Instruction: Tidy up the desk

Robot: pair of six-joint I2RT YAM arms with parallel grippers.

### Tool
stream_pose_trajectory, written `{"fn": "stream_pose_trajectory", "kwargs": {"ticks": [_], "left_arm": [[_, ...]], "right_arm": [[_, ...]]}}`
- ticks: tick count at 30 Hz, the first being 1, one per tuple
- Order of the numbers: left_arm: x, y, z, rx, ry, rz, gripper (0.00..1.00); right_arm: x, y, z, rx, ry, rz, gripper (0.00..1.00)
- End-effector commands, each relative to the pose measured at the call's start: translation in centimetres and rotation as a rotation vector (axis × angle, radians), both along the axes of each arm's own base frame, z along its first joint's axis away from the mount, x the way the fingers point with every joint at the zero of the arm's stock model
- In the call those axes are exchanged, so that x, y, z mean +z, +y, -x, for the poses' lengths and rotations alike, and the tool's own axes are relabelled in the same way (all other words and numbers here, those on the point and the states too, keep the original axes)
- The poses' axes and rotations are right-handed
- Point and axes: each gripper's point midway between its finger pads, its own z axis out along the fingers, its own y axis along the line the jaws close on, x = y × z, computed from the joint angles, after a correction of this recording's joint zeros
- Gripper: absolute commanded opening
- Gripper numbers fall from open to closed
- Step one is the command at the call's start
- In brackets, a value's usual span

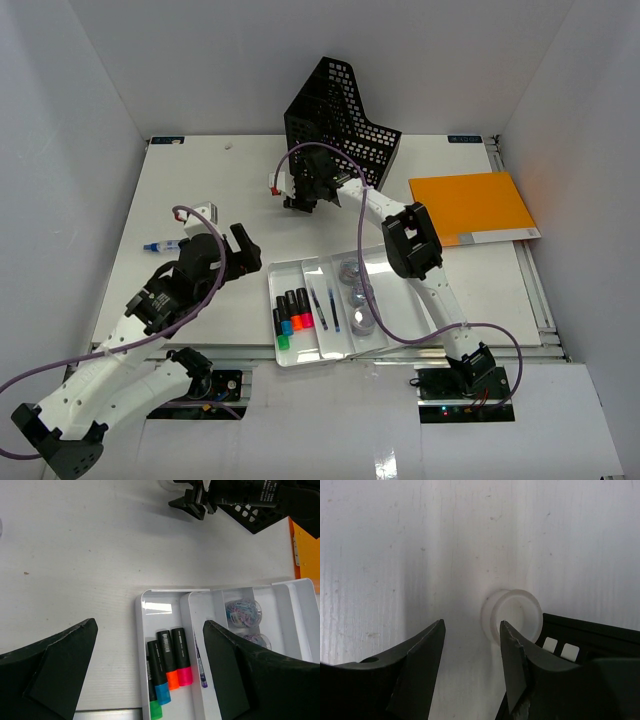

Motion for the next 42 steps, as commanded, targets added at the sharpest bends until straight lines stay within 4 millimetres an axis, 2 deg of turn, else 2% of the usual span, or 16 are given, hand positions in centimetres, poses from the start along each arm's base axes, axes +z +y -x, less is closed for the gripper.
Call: {"fn": "stream_pose_trajectory", "kwargs": {"ticks": [1, 3, 8, 12, 15, 18, 21, 24, 28, 31, 34, 37, 39, 42], "left_arm": [[-0.4, 0.9, 0.4, 0.032, 0.006, 0.004, 0.98], [-0.9, 0.9, 0.6, 0.036, 0.021, 0.001, 0.98], [-2.0, 1.3, 0.9, 0.071, 0.048, 0.016, 0.98], [-4.4, 1.4, 1.1, 0.11, 0.117, 0.009, 0.98], [-5.3, 1.2, 0.9, 0.134, 0.136, 0.024, 0.98], [-5.3, 0.9, 0.4, 0.134, 0.13, 0.043, 0.98], [-4.8, 0.6, 0.1, 0.128, 0.122, 0.054, 0.98], [-4.4, 0.7, 0.2, 0.128, 0.114, 0.062, 0.98], [-4.2, 1.4, 0.7, 0.145, 0.1, 0.069, 0.98], [-4.5, 1.9, 1.1, 0.156, 0.1, 0.06, 0.98], [-4.9, 2.1, 1.3, 0.157, 0.107, 0.051, 0.98], [-5.3, 2.0, 1.5, 0.15, 0.118, 0.052, 0.98], [-5.4, 2.0, 1.5, 0.148, 0.118, 0.056, 0.98], [-5.5, 1.9, 1.5, 0.143, 0.117, 0.055, 0.98]], "right_arm": [[-2.0, -0.5, 1.8, 0.027, 0.044, 0.064, 0.47], [-2.8, -0.9, 2.8, 0.035, 0.069, 0.085, 0.42], [-2.3, -1.5, 4.3, 0.051, 0.102, 0.09, 0.36], [-1.2, -2.0, 5.6, 0.066, 0.111, 0.089, 0.32], [-1.6, -2.5, 6.7, 0.068, 0.129, 0.107, 0.26], [-1.1, -2.8, 7.0, 0.044, 0.134, 0.104, 0.21], [0.2, -2.7, 6.7, 0.022, 0.109, 0.079, 0.2], [1.9, -2.6, 7.1, 0.018, 0.114, 0.043, 0.26], [6.0, -2.5, 8.6, 0.054, 0.1, -0.031, 0.36], [8.4, -2.4, 8.9, 0.088, 0.047, -0.059, 0.56], [9.7, -2.6, 8.5, 0.153, -0.063, -0.041, 0.71], [9.3, -2.4, 7.1, 0.2, -0.159, 0.011, 0.82], [7.6, -2.3, 6.7, 0.218, -0.152, 0.047, 0.84], [6.4, -1.5, 5.5, 0.22, -0.152, 0.064, 0.88]]}}
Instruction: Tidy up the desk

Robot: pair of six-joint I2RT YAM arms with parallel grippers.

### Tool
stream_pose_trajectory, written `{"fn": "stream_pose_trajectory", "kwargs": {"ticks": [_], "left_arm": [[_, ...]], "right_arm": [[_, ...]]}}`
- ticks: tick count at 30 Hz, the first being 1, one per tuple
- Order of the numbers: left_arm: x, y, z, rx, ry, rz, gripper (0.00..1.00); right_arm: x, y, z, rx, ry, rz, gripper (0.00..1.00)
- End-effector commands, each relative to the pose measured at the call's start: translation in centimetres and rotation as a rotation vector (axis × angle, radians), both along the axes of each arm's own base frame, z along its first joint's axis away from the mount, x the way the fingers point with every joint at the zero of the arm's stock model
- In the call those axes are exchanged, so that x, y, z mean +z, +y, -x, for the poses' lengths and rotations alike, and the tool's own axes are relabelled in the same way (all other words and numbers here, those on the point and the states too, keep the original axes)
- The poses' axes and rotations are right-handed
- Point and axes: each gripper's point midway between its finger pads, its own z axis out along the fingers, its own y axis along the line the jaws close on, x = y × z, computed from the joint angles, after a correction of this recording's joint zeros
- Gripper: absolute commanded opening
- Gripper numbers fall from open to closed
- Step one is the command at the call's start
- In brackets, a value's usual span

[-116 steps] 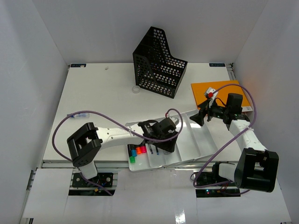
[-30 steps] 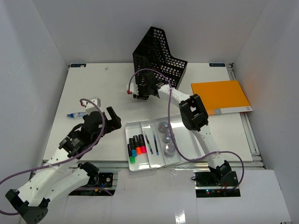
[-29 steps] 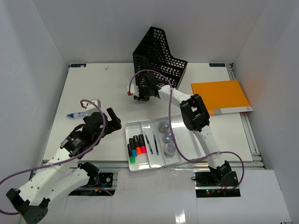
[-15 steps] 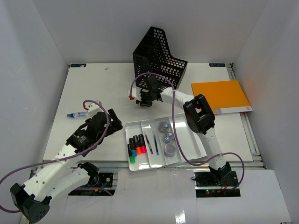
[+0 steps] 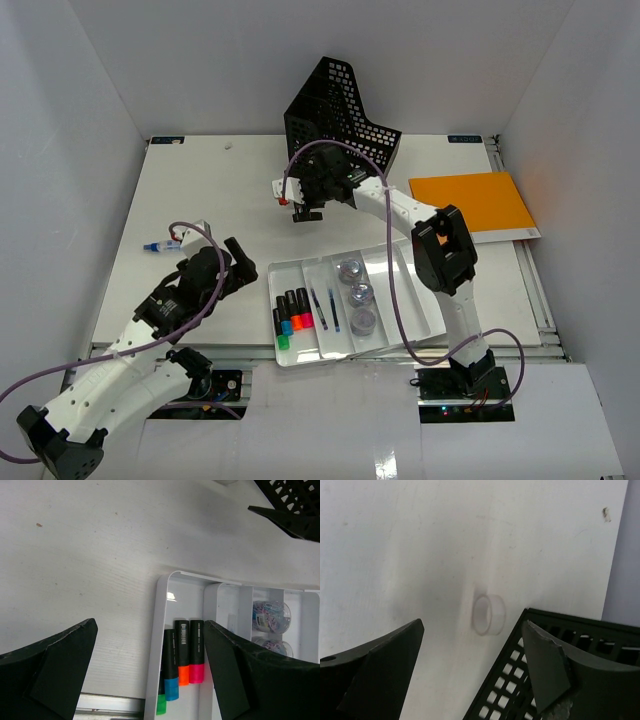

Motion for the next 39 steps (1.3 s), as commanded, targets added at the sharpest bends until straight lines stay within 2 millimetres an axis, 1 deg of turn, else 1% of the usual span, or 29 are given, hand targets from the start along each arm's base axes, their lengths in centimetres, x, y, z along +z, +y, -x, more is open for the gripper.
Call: {"fn": "stream_pose_trajectory", "kwargs": {"ticks": [1, 3, 5, 7, 10, 12, 13, 18, 20, 22, 25, 27, 29, 31, 32, 34, 36, 38, 39], "left_arm": [[-0.2, 0.2, 0.1, 0.005, -0.001, 0.0, 0.98], [-0.2, 0.3, 0.1, 0.002, -0.001, -0.007, 0.98], [-0.4, 0.3, 0.1, 0.0, 0.005, -0.012, 0.98], [-0.6, 0.3, 0.2, -0.001, 0.011, -0.014, 0.98], [-1.0, 0.4, 0.4, 0.001, 0.019, -0.015, 0.98], [-1.1, 0.4, 0.5, 0.002, 0.019, -0.013, 0.98], [-1.2, 0.5, 0.5, 0.003, 0.017, -0.011, 0.98], [-1.5, 0.4, 0.7, 0.0, 0.024, -0.007, 0.98], [-1.5, 0.4, 0.7, 0.0, 0.025, -0.003, 0.98], [-1.7, 0.3, 0.7, 0.0, 0.026, 0.004, 0.98], [-2.9, -0.3, 0.8, -0.012, 0.048, 0.023, 0.98], [-3.8, -0.7, 0.8, -0.014, 0.072, 0.034, 0.98], [-4.3, -1.2, 0.7, -0.016, 0.083, 0.06, 0.98], [-4.6, -1.5, 0.6, -0.016, 0.084, 0.075, 0.98], [-4.6, -1.5, 0.6, -0.011, 0.083, 0.079, 0.98], [-4.0, -1.5, 0.1, -0.001, 0.061, 0.105, 0.98], [-3.7, -1.5, -0.6, 0.003, 0.055, 0.113, 0.98], [-3.6, -1.5, -1.6, -0.001, 0.056, 0.125, 0.98], [-3.8, -0.8, -2.5, 0.011, 0.063, 0.13, 0.98]], "right_arm": [[-2.3, 1.2, -1.9, 0.045, -0.048, 0.053, 0.89], [-2.4, 2.0, -3.3, 0.009, -0.062, 0.032, 0.97], [-2.2, 2.3, -4.9, -0.055, -0.073, 0.016, 0.98], [-2.1, 2.8, -6.0, -0.097, -0.073, -0.003, 0.98], [-2.2, 2.9, -6.8, -0.128, -0.087, -0.016, 0.98], [-2.6, 2.9, -7.0, -0.131, -0.09, -0.011, 0.96], [-3.1, 2.7, -6.9, -0.132, -0.09, -0.002, 0.95], [-5.8, 1.6, -6.6, -0.141, -0.077, 0.058, 0.81], [-6.3, 1.4, -6.0, -0.129, -0.064, 0.073, 0.67], [-7.2, 1.0, -4.9, -0.111, -0.025, 0.09, 0.54], [-6.8, 0.8, -3.8, -0.097, 0.006, 0.081, 0.41], [-6.4, 0.7, -3.1, -0.095, 0.033, 0.07, 0.35], [-5.8, 0.8, -2.1, -0.084, 0.071, 0.049, 0.27], [-4.9, 0.6, -1.3, -0.089, 0.097, 0.032, 0.16], [-4.7, 0.6, -1.1, -0.087, 0.102, 0.027, 0.13], [-2.6, 0.0, 0.3, -0.102, 0.137, -0.006, 0.08], [-0.1, -0.4, 1.8, -0.092, 0.158, -0.051, 0.08], [3.4, -1.2, 3.2, -0.089, 0.167, -0.107, 0.08], [3.9, -2.0, 4.2, -0.094, 0.189, -0.116, 0.08]]}}
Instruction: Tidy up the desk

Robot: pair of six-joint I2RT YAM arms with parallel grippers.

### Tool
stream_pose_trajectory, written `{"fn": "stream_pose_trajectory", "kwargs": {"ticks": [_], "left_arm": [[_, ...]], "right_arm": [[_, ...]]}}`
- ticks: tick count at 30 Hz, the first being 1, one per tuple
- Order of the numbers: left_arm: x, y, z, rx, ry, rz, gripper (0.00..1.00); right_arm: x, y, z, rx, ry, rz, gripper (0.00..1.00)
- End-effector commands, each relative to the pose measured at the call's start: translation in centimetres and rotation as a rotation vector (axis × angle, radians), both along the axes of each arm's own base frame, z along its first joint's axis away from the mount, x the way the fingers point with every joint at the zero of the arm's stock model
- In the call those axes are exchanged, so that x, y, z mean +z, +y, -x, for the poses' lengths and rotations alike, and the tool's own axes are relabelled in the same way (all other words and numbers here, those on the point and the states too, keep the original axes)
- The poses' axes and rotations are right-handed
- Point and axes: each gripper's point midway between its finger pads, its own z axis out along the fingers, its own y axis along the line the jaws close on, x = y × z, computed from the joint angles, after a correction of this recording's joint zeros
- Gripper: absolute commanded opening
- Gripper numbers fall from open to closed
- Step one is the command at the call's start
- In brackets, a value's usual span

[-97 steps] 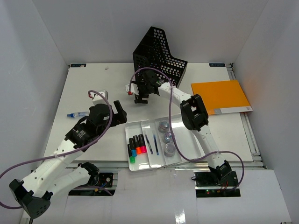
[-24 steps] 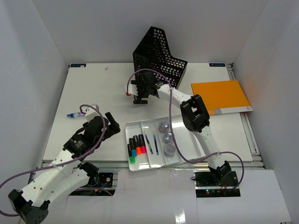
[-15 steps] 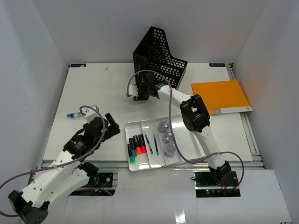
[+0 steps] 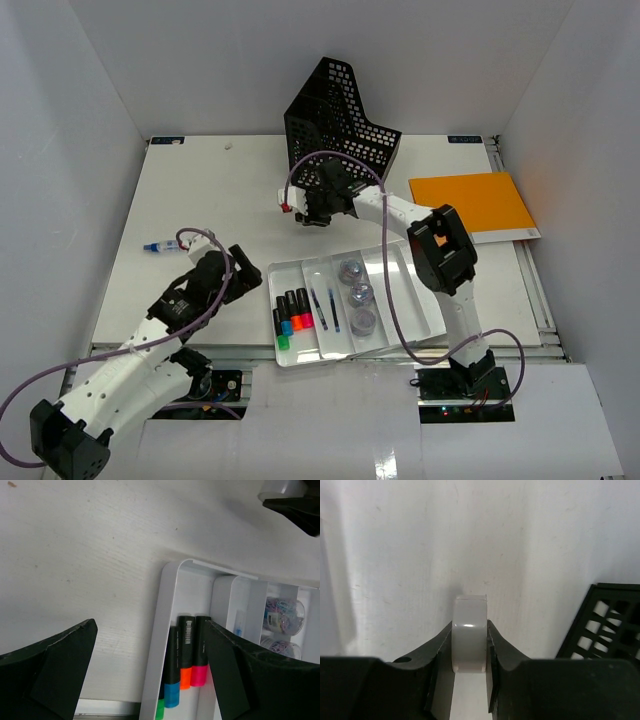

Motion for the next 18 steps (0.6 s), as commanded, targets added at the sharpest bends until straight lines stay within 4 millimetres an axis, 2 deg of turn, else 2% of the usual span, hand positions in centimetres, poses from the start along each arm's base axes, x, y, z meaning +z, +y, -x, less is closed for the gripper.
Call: {"fn": "stream_pose_trajectory", "kwargs": {"ticks": [1, 2, 4, 5, 7, 11, 14, 16, 18], "left_arm": [[1.1, 0.6, -3.5, 0.015, -0.026, 0.08, 0.98], [0.9, 0.7, -4.4, 0.011, -0.019, 0.126, 0.98], [1.5, -0.3, -5.4, -0.074, -0.027, 0.215, 0.98], [1.4, 0.5, -6.2, -0.054, -0.028, 0.225, 0.98], [1.0, 1.9, -7.4, -0.029, -0.008, 0.263, 0.98], [1.3, 4.9, -9.2, 0.04, -0.007, 0.303, 0.98], [1.3, 6.9, -10.1, 0.103, 0.005, 0.314, 0.98], [-0.1, 8.7, -10.4, 0.175, 0.063, 0.321, 0.98], [-0.9, 10.0, -10.6, 0.231, 0.101, 0.319, 0.98]], "right_arm": [[10.9, -1.4, 3.9, -0.006, 0.017, -0.2, 0.08], [12.1, -2.5, 4.8, -0.022, 0.033, -0.221, 0.08], [14.9, -4.9, 5.8, -0.055, 0.033, -0.266, 0.08], [15.0, -6.5, 6.4, -0.089, 0.053, -0.27, 0.08], [12.3, -9.7, 8.0, -0.164, 0.126, -0.23, 0.08], [8.7, -15.8, 10.6, -0.296, 0.135, -0.149, 0.08], [6.5, -18.1, 12.1, -0.346, 0.179, -0.126, 0.08], [4.8, -19.4, 13.3, -0.369, 0.204, -0.097, 0.11], [3.7, -20.0, 13.6, -0.387, 0.217, -0.071, 0.13]]}}
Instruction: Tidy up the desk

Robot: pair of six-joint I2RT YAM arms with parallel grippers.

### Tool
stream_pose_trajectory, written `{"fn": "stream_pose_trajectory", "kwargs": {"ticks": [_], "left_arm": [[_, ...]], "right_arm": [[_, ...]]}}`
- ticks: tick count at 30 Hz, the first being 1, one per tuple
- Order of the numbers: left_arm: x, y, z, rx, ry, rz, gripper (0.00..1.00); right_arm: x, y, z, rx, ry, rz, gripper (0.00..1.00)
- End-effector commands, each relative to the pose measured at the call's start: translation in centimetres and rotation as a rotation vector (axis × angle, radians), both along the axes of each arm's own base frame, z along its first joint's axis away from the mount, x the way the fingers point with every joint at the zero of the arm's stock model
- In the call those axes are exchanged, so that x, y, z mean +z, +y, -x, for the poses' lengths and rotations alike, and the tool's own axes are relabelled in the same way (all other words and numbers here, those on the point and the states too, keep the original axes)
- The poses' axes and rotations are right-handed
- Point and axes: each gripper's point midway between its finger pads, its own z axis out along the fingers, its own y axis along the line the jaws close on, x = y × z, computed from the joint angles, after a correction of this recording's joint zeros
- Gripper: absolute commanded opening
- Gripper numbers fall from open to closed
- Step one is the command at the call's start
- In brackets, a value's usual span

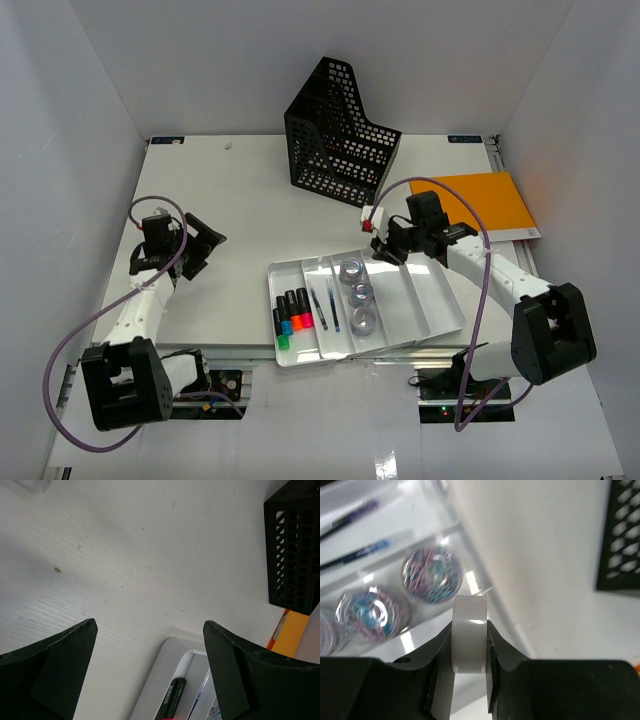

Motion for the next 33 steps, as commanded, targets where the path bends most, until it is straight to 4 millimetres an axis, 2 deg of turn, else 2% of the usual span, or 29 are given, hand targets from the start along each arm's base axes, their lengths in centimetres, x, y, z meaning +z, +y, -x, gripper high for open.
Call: {"fn": "stream_pose_trajectory", "kwargs": {"ticks": [1, 4, 5, 6, 10, 13, 17, 20, 22, 24, 25, 31, 33], "left_arm": [[0.1, 2.2, -1.2, 0.049, 0.035, 0.022, 0.98], [-0.1, 3.9, -1.7, 0.094, 0.062, 0.015, 0.98], [-0.2, 4.3, -1.8, 0.103, 0.064, 0.012, 0.98], [0.0, 4.7, -2.0, 0.111, 0.063, 0.006, 0.98], [0.4, 6.5, -2.7, 0.158, 0.075, -0.021, 0.98], [0.8, 8.3, -3.4, 0.205, 0.107, -0.059, 0.98], [0.1, 11.2, -3.4, 0.31, 0.194, -0.096, 0.98], [-2.0, 12.9, -2.9, 0.407, 0.315, -0.078, 0.98], [-2.4, 14.0, -3.5, 0.432, 0.333, -0.069, 0.95], [-3.3, 14.3, -4.1, 0.434, 0.361, -0.038, 0.9], [-3.1, 14.3, -4.6, 0.43, 0.355, -0.022, 0.88], [-5.1, 14.6, -6.0, 0.434, 0.417, 0.02, 0.84], [-5.2, 14.8, -6.6, 0.435, 0.426, 0.023, 0.78]], "right_arm": [[-1.4, -1.4, 0.9, -0.044, 0.035, 0.032, 0.14], [-2.5, -1.7, 1.2, -0.058, 0.068, 0.054, 0.18], [-2.7, -1.8, 1.2, -0.062, 0.071, 0.059, 0.24], [-2.8, -1.9, 1.2, -0.066, 0.074, 0.063, 0.3], [-2.4, -2.1, 1.5, -0.069, 0.061, 0.057, 0.73], [-1.1, -2.0, 1.6, -0.062, 0.023, 0.026, 0.87], [0.7, -2.4, 1.7, -0.065, -0.013, -0.032, 0.9], [1.3, -2.5, 2.2, -0.054, -0.016, -0.067, 0.9], [1.8, -2.7, 2.2, -0.054, -0.029, -0.082, 0.91], [2.1, -2.7, 2.3, -0.05, -0.034, -0.097, 0.91], [2.3, -2.8, 2.3, -0.05, -0.04, -0.101, 0.91], [2.9, -3.3, 2.5, -0.057, -0.053, -0.127, 0.91], [3.2, -3.3, 2.6, -0.054, -0.056, -0.139, 0.91]]}}
